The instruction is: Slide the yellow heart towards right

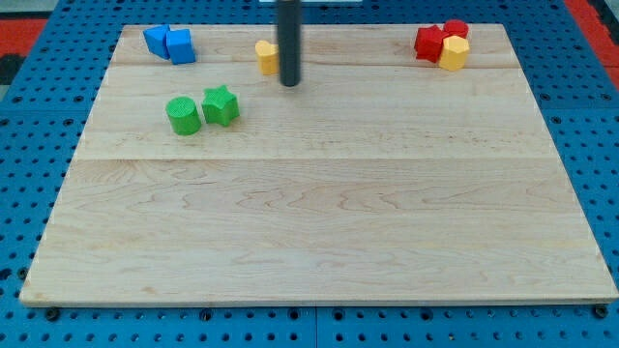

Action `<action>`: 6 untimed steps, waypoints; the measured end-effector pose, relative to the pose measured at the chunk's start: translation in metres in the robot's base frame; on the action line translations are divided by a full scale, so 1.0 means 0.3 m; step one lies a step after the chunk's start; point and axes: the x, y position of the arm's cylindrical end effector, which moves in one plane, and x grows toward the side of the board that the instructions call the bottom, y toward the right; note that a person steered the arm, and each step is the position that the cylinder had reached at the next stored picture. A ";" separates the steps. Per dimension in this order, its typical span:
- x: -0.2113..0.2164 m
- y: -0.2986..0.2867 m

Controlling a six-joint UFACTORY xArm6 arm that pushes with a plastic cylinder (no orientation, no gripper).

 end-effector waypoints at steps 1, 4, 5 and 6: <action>-0.035 -0.175; -0.134 0.090; -0.054 0.280; -0.066 0.214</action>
